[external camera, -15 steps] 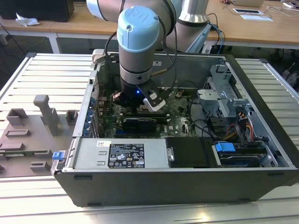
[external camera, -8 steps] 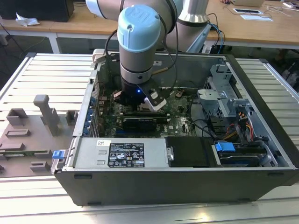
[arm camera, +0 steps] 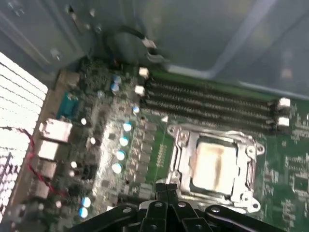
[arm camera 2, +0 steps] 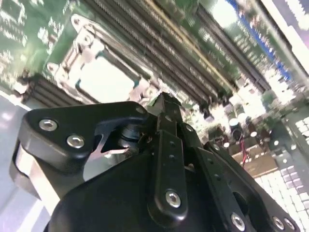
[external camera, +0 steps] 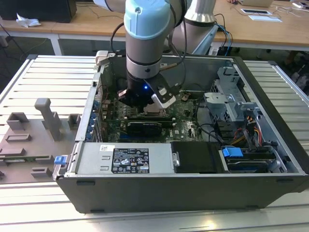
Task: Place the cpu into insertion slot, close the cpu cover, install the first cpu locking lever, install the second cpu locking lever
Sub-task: 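Install the second cpu locking lever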
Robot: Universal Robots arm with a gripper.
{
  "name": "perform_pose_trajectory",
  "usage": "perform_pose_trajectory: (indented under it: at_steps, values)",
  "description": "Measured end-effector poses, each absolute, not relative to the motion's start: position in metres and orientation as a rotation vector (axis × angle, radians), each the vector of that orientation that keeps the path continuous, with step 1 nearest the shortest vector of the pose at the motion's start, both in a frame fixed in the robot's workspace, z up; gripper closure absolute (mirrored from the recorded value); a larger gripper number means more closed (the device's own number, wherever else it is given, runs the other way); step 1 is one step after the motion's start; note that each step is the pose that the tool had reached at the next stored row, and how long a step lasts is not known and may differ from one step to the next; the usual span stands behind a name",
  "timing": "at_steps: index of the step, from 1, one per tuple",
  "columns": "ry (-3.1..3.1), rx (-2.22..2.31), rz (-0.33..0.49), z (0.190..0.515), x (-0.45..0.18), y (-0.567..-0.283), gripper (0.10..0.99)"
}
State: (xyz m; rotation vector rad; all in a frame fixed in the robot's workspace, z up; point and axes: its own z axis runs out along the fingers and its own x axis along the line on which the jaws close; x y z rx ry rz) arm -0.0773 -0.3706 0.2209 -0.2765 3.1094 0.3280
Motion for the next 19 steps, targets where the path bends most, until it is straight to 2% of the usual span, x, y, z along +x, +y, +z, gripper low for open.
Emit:
perform_pose_trajectory:
  at_steps: [9, 10, 14, 19]
  values:
    - [3.180, -0.272, 0.254, 0.217, -0.037, -0.342, 0.980]
    - [3.184, -0.272, 0.227, 0.217, -0.037, -0.338, 0.980]
    - [3.204, -0.265, 0.001, 0.226, -0.034, -0.325, 0.980]
    - [3.205, -0.265, -0.009, 0.258, -0.034, -0.325, 0.980]
